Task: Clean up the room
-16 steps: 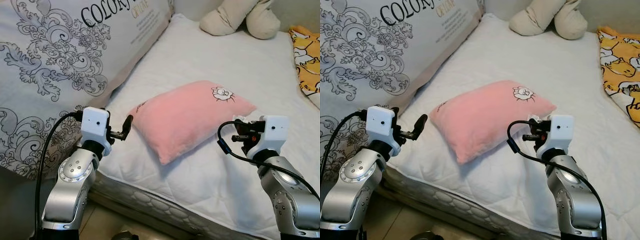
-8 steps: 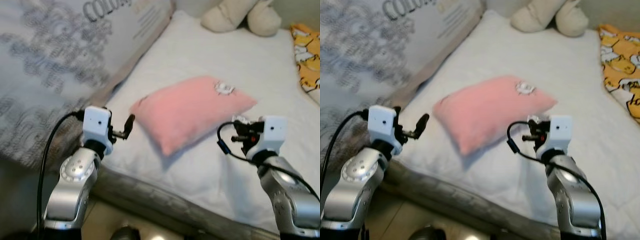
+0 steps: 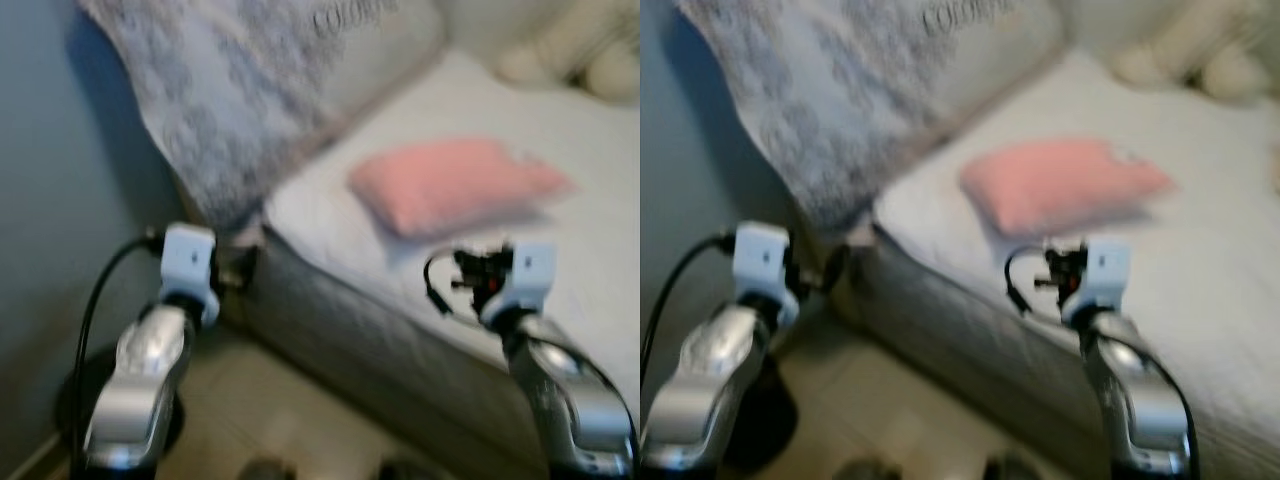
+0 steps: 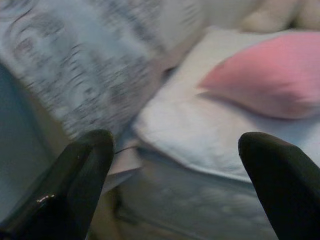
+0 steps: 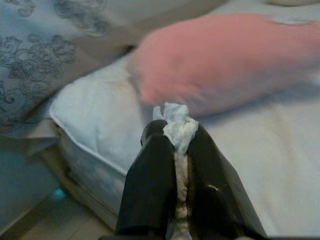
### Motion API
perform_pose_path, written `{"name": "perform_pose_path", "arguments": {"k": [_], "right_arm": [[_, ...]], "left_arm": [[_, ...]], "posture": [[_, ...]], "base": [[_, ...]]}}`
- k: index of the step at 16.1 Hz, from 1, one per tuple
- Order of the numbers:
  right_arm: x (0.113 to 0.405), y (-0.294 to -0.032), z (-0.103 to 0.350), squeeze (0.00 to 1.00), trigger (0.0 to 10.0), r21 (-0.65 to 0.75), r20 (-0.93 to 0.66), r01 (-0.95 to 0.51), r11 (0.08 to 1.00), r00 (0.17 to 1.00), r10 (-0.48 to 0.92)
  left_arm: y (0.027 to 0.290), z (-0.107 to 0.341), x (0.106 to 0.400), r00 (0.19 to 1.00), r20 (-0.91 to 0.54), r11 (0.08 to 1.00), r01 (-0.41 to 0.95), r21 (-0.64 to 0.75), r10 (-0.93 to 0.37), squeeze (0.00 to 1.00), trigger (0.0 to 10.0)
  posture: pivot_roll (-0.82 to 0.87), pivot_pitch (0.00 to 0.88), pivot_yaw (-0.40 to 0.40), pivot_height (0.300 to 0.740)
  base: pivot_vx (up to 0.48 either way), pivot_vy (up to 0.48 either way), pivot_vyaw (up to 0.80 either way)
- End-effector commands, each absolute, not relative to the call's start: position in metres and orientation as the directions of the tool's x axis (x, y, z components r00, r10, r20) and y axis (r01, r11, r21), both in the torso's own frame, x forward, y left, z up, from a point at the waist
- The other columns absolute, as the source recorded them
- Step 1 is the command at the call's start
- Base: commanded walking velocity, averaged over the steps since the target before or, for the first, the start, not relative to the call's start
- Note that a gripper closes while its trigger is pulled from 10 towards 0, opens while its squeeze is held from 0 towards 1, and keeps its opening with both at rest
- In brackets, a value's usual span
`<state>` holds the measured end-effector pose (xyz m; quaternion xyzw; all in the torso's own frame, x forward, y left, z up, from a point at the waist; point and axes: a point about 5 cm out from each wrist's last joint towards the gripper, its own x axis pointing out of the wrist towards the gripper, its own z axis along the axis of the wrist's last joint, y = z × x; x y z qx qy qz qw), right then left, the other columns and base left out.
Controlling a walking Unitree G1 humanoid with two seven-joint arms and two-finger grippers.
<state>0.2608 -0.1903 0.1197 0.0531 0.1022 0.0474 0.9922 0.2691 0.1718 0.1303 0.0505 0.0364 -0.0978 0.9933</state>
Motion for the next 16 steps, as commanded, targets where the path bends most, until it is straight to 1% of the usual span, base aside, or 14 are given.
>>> {"name": "perform_pose_path", "arguments": {"k": [1, 8, 10, 14, 16], "right_arm": [[0.2619, -0.1979, 0.1225, 0.0, 10.0, 0.091, -0.189, -0.055, 0.994, 0.979, 0.071], [0.2602, -0.1983, 0.1208, 0.0, 10.0, 0.094, -0.194, -0.055, 0.994, 0.978, 0.073], [0.2583, -0.198, 0.1189, 0.0, 10.0, 0.068, -0.204, -0.069, 0.995, 0.976, 0.081], [0.2627, -0.1965, 0.1207, 0.0, 10.0, 0.044, -0.196, -0.084, 0.995, 0.976, 0.091], [0.2629, -0.1924, 0.1199, 0.0, 10.0, 0.029, -0.198, -0.134, 0.991, 0.971, 0.137]], "left_arm": [[0.1665, 0.136, 0.2719, 0.976, -0.064, 0.974, 0.213, 0.081, -0.209, 0.0, 10.0], [0.1663, 0.1354, 0.2727, 0.973, -0.066, 0.969, 0.225, 0.097, -0.22, 0.0, 10.0], [0.162, 0.1326, 0.2707, 0.972, -0.074, 0.968, 0.231, 0.099, -0.224, 0.0, 10.0], [0.1619, 0.1337, 0.274, 0.973, -0.071, 0.97, 0.224, 0.098, -0.218, 0.0, 10.0], [0.1636, 0.1292, 0.2723, 0.977, -0.077, 0.974, 0.204, 0.101, -0.197, 0.0, 10.0]], "posture": [[-0.05, 0.017, 0.036, 0.74], [-0.06, 0.027, 0.031, 0.74], [-0.06, 0.033, 0.03, 0.74], [-0.06, 0.032, 0.033, 0.74], [-0.06, 0.025, 0.037, 0.74]], "base": [[0.0, 0.0, 0.0], [0.0, 0.0, 0.0], [0.0, -0.48, 0.0], [0.0, -0.48, 0.8], [0.0, -0.48, 0.8]]}}
